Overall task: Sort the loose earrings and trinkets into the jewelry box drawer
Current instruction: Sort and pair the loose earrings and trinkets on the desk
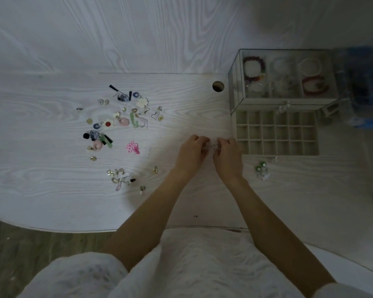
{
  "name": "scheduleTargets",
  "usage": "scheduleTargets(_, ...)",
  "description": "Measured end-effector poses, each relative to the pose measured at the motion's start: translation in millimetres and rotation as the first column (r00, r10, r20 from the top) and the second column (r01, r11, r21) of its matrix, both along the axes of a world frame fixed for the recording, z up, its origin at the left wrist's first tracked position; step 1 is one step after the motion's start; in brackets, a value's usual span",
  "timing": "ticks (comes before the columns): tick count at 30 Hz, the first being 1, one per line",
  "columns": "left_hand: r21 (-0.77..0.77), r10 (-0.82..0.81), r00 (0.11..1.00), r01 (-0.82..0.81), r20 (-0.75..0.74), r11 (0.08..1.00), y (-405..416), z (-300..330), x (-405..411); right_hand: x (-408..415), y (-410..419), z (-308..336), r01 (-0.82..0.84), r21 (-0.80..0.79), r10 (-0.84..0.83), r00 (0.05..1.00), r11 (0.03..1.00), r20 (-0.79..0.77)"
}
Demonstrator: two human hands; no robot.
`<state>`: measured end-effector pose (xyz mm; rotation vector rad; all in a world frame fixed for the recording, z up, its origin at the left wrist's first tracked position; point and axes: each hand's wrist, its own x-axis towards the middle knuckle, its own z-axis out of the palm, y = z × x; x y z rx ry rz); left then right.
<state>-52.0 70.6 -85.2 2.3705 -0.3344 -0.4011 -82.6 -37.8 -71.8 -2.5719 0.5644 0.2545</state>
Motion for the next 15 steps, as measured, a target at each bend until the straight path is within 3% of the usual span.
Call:
scheduleTargets(7, -0.034, -0.010, 1.000, 0.010, -0.008, 0.999, -13.9, 0.2, -1.2, 4.0, -3.3, -0.9, -0.021, 0.068, 0.018, 0.999, 0.997, 0.039)
scheduleTargets(15, -0.043, -0.059, 0.998, 0.059, 0.018, 0.997, 52.3, 21.8, -12.7, -3.4, -1.8, 19.5, -0.238, -0.072, 0.243, 0.968, 0.969, 0.065)
